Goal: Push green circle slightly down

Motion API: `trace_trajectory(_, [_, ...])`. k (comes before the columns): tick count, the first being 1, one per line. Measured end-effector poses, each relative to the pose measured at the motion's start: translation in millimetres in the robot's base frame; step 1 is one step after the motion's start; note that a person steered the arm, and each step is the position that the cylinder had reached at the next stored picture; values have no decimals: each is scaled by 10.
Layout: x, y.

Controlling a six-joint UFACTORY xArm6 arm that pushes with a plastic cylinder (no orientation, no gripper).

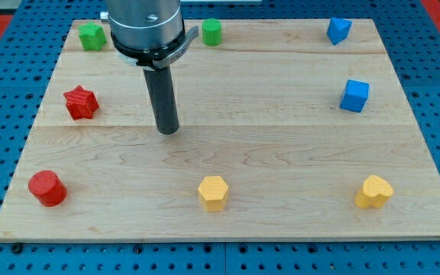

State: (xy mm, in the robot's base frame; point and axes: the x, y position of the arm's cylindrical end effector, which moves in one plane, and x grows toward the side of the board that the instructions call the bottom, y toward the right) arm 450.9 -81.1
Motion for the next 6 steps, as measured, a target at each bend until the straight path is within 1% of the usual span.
trace_trajectory(1, [-14, 0])
trace_trajectory(2, [-284, 0])
trace_trajectory(3, [-766, 20])
trace_trajectory(4, [-1206, 204])
trace_trajectory(5, [-1249, 223])
trace_trajectory(6, [-1572, 572])
